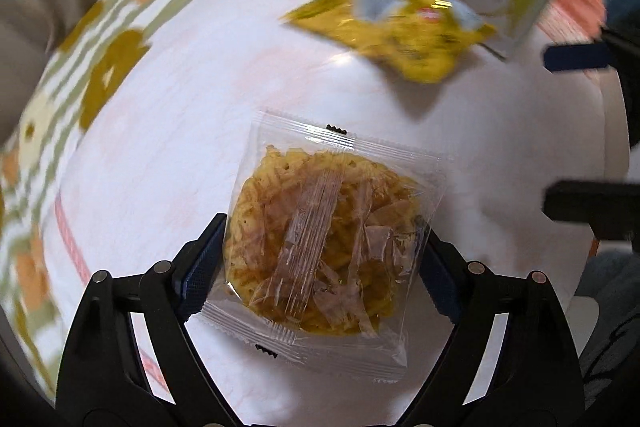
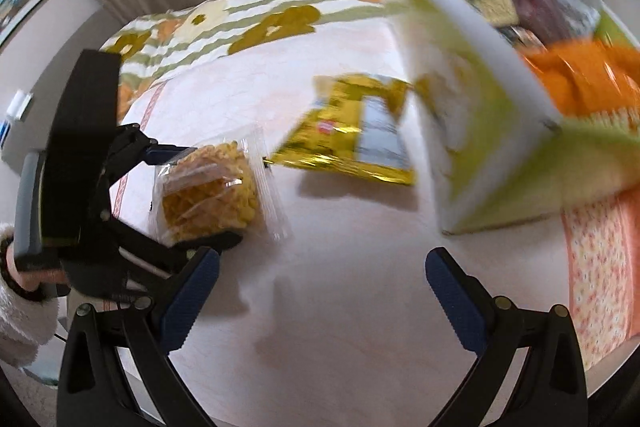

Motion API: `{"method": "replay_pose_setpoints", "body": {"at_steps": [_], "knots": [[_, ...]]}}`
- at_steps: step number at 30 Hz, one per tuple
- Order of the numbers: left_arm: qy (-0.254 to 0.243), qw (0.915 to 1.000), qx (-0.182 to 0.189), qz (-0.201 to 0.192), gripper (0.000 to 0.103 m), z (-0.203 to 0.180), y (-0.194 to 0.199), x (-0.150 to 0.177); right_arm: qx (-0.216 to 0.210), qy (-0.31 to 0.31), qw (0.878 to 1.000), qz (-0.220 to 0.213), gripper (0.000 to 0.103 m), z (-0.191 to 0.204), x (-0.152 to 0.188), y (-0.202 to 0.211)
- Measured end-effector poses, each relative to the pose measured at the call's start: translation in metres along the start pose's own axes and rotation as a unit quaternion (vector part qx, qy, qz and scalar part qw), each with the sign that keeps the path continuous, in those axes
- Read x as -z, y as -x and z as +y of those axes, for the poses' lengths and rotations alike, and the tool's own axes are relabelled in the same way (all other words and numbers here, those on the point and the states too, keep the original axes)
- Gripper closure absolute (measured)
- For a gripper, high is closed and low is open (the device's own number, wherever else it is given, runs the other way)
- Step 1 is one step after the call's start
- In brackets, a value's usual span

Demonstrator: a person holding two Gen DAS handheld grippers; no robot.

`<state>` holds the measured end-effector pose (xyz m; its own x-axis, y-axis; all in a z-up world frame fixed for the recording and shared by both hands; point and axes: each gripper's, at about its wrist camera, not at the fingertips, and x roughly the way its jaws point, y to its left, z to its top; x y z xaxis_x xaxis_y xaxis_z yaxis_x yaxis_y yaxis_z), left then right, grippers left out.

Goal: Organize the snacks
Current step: 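Grasp the clear waffle packet with the left tool while the right tool grasps the yellow-gold bag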

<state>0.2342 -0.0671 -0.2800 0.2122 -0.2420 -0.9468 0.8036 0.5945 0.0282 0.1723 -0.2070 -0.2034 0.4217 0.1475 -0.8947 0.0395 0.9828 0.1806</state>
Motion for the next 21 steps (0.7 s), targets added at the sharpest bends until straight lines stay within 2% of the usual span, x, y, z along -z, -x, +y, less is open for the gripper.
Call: {"method": "replay_pose_setpoints", "body": {"at_steps": [3,8,12,15,18,21], "knots": [[0.038,0.9992,-0.007,-0.003,0.017,0.019,0.002,0.005,0.027,0.015,0.999,-0.029,0.0,0.013,-0.013,-0.003],[0.08,0.9968,-0.006,-0.005,0.017,0.033,0.005,0.016,0.094,-0.012,0.991,-0.094,0.0,0.021,-0.037,-0.007],[0.105,0.9945,-0.007,-0.007,0.017,0.045,0.004,0.02,0.156,-0.042,0.981,-0.105,0.0,0.027,-0.046,-0.025],[0.124,0.9922,-0.01,-0.006,0.017,0.052,0.006,0.025,0.155,-0.053,0.982,-0.099,0.0,0.033,-0.048,-0.042],[0.139,0.9902,-0.013,-0.003,0.017,0.062,0.008,0.031,0.183,-0.062,0.976,-0.104,0.0,0.033,-0.054,-0.05],[0.151,0.9884,-0.014,-0.003,0.017,0.072,0.009,0.034,0.187,-0.077,0.973,-0.108,0.0,0.032,-0.064,-0.055]]}}
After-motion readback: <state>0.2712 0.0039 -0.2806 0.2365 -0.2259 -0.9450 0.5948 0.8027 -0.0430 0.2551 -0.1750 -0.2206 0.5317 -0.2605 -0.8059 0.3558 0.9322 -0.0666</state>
